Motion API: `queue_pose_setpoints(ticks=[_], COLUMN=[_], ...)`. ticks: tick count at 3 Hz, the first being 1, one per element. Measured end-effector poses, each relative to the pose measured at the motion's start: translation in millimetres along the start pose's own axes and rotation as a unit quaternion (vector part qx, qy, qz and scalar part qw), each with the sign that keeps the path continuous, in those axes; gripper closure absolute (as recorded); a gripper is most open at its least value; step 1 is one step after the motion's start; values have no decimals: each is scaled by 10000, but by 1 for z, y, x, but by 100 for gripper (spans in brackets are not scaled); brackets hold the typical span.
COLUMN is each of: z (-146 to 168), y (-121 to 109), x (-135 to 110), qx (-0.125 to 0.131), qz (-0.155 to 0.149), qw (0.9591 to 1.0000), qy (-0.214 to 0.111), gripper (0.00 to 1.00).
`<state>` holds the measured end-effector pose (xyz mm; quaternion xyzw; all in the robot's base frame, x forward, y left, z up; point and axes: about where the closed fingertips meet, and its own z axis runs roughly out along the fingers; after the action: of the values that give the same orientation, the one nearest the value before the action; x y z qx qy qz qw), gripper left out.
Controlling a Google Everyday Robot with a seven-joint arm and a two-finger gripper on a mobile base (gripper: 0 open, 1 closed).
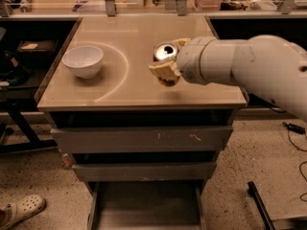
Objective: Pick orange can from bottom drawer and place on counter
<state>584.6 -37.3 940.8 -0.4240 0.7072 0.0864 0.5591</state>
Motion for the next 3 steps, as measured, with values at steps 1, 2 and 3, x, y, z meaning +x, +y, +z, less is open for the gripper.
queue_pose_setpoints(ticks=[1, 2, 3], z=[26, 47, 64], y=[-9, -21, -30], x=[6, 12, 16], qx=[-398, -694, -937], qz=[142, 292, 402], qw=[9989, 9964, 9935], qy=[214, 385, 502], gripper=[100, 100, 100])
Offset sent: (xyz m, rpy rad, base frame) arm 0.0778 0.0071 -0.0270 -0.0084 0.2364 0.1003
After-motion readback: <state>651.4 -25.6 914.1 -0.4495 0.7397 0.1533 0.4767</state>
